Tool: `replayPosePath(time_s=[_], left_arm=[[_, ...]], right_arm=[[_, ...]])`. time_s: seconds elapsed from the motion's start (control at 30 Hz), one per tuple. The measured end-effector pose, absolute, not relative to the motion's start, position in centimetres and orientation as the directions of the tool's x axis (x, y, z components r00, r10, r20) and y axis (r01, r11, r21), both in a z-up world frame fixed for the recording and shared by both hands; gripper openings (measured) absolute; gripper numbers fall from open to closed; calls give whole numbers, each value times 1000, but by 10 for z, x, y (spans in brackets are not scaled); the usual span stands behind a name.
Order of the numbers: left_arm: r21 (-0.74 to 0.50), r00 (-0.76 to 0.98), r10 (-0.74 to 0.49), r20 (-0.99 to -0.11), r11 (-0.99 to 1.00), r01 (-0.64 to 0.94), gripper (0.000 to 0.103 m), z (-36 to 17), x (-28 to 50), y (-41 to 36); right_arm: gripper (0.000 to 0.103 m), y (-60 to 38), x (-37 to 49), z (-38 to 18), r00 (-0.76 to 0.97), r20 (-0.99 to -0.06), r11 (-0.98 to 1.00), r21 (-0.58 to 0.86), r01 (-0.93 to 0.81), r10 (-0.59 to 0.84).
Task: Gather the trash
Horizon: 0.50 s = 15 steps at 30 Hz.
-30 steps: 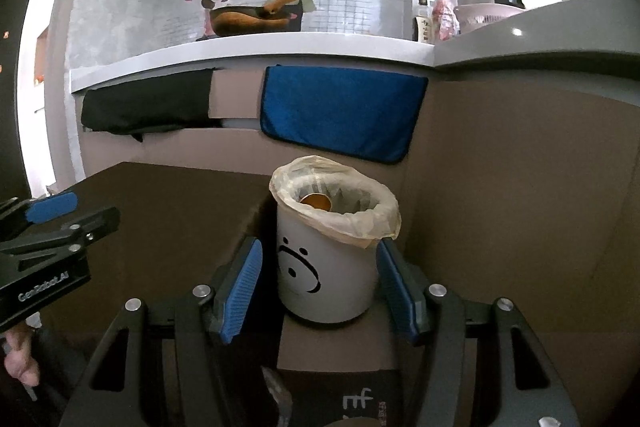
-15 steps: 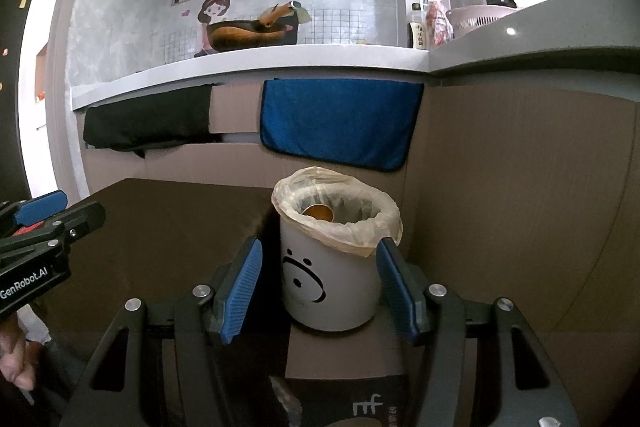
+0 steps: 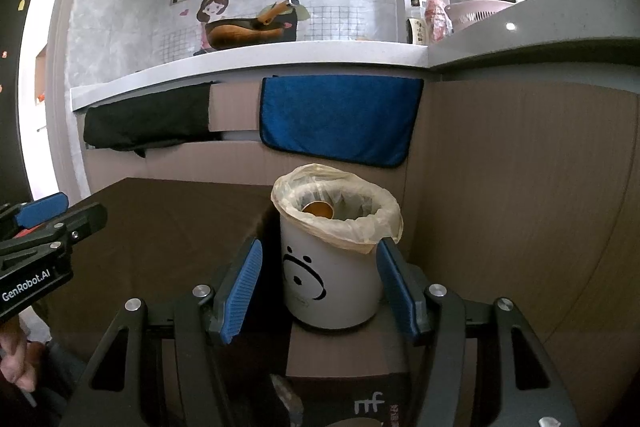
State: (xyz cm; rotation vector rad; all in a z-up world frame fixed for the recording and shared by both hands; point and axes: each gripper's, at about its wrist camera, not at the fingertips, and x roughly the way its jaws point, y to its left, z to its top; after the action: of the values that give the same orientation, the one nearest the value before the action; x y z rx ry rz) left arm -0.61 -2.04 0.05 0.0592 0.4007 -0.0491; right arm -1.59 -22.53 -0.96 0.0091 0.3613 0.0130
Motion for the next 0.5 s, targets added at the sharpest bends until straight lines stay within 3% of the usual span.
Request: replayPosePath(time_s=[0.5], left_arm=[[46, 920, -55, -389, 996, 79, 60, 0, -9, -22]], right_arm=[[57, -228, -20, -8, 939, -344, 1000, 7, 5, -2]])
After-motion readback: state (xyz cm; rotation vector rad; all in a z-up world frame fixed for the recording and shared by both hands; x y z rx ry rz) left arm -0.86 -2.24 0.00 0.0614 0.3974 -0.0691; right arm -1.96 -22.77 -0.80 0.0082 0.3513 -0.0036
